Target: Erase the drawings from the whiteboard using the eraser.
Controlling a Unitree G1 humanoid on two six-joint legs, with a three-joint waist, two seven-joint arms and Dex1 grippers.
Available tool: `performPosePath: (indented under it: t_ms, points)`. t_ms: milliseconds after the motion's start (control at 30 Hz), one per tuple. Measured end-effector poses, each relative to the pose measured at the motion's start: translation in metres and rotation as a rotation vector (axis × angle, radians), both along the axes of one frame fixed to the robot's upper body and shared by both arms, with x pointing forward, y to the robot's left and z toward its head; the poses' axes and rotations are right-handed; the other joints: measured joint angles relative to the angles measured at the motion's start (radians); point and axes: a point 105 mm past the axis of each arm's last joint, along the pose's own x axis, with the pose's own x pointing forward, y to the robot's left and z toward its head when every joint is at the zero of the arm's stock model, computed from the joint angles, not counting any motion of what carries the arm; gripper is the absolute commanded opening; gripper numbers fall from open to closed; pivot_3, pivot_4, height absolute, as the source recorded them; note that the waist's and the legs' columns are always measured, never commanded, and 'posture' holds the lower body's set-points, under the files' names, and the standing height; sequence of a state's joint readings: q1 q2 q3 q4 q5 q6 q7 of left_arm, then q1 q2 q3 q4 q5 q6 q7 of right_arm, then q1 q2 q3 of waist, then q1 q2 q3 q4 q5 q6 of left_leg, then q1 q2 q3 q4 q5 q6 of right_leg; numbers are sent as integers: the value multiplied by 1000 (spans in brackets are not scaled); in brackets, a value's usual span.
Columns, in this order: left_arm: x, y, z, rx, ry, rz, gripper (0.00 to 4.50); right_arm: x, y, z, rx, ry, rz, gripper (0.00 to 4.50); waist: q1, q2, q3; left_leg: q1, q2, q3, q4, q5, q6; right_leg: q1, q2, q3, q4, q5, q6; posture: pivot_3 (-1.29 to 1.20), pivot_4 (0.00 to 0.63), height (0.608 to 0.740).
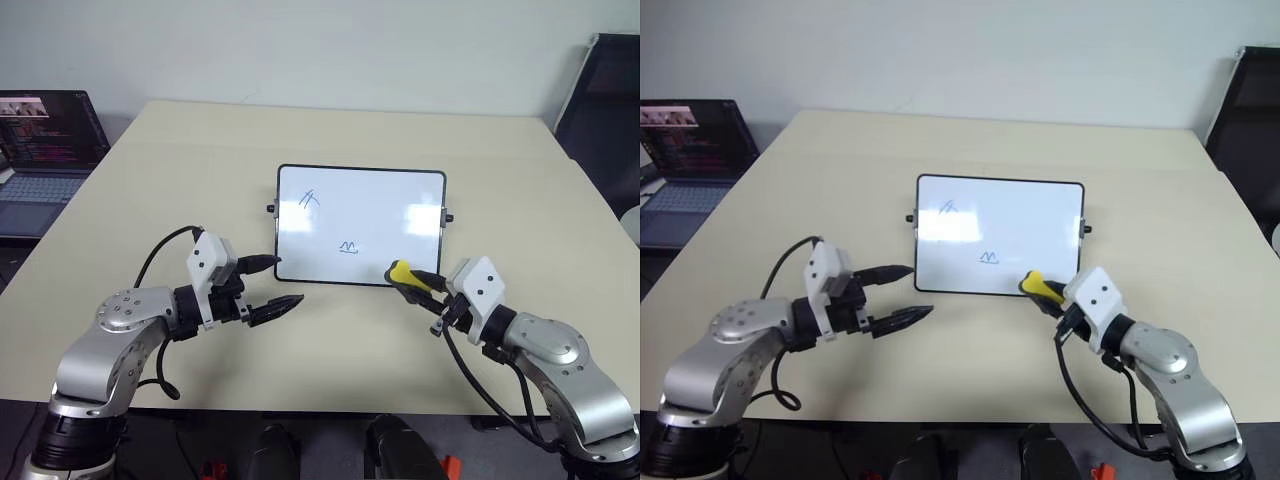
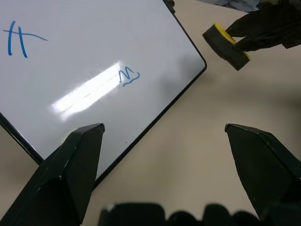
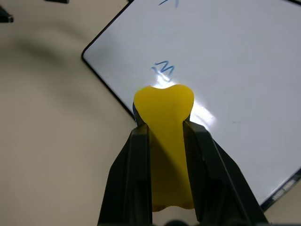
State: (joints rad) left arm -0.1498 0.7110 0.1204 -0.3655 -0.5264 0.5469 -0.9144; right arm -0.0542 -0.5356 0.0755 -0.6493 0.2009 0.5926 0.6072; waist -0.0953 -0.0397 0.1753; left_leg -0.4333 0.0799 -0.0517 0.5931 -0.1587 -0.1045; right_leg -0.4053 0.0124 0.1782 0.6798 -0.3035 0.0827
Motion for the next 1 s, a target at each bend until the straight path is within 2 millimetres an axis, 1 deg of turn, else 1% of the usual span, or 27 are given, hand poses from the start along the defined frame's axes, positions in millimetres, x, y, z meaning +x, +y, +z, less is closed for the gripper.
performPosePath:
  t_ms: [100, 267, 333, 467, 567, 667, 800, 867, 933, 967, 1000]
  points:
    - [2, -1, 3, 6, -10, 21, 4500, 1, 5, -4, -13, 10, 35, 577, 1, 0, 0, 0, 0, 0, 0, 0, 0, 0, 0, 0, 0, 0, 0, 0, 150, 740]
    - [4, 7, 4, 27, -24, 64, 4500, 3, 4, -9, -52, 9, 58, 400, 4, 0, 0, 0, 0, 0, -1, 0, 0, -1, 0, 0, 0, 0, 0, 0, 150, 740]
    - [4, 13, 2, 47, -34, 87, 4500, 2, 7, -10, -52, 10, 74, 25, 4, 0, 0, 0, 0, 0, -1, 0, 0, -1, 0, 0, 0, 0, 0, 0, 150, 740]
    - [4, 26, -11, 79, -28, 137, 4500, 2, 9, -9, -51, 8, 83, 25, 7, 0, 0, 0, 0, 0, -1, 0, 0, 0, 0, 0, 0, 0, 0, 0, 150, 740]
    - [4, 32, -17, 93, -36, 150, 4500, 2, 9, -9, -51, 2, 86, 25, 9, 0, 0, 0, 0, 0, -1, 0, 0, 0, 0, 0, 0, 0, 0, 0, 150, 740]
    - [5, 31, -15, 74, -67, 156, 4500, 5, 9, -6, -51, -15, 84, 25, 9, 0, 0, 0, 0, 0, -1, 0, 0, 0, 0, 0, 0, 0, 0, 0, 150, 740]
    - [9, 34, -16, 71, -82, 161, 4500, 11, 12, 7, -40, -61, 82, 25, 9, 0, 0, 0, 0, 0, -1, 0, 0, 0, 0, -1, 0, 0, 0, 0, 150, 740]
    - [9, 34, -15, 72, -88, 157, 4500, 11, 10, 7, -41, -53, 82, 25, 10, 0, 0, 0, 0, 0, -1, 0, 0, 0, 0, 0, 0, 0, 0, 0, 150, 740]
    - [11, 35, -14, 71, -94, 151, 4500, 10, 4, 9, -24, -36, 65, 25, 12, 0, 0, -1, 0, 0, -1, 0, 0, 0, 0, -1, -1, 0, 0, 0, 150, 740]
    - [13, 34, -13, 71, -95, 140, 4500, 9, -4, 11, -18, -22, 38, 25, 16, 0, 0, -1, 0, 0, -1, 0, 0, 0, 0, -1, 0, 0, 0, 0, 150, 740]
    - [14, 33, -13, 73, -96, 131, 4500, 7, -13, 12, -10, -6, 1, 184, 18, 0, 0, -1, 0, 0, -1, 0, 0, 0, 0, -1, 0, 0, 0, 0, 150, 740]
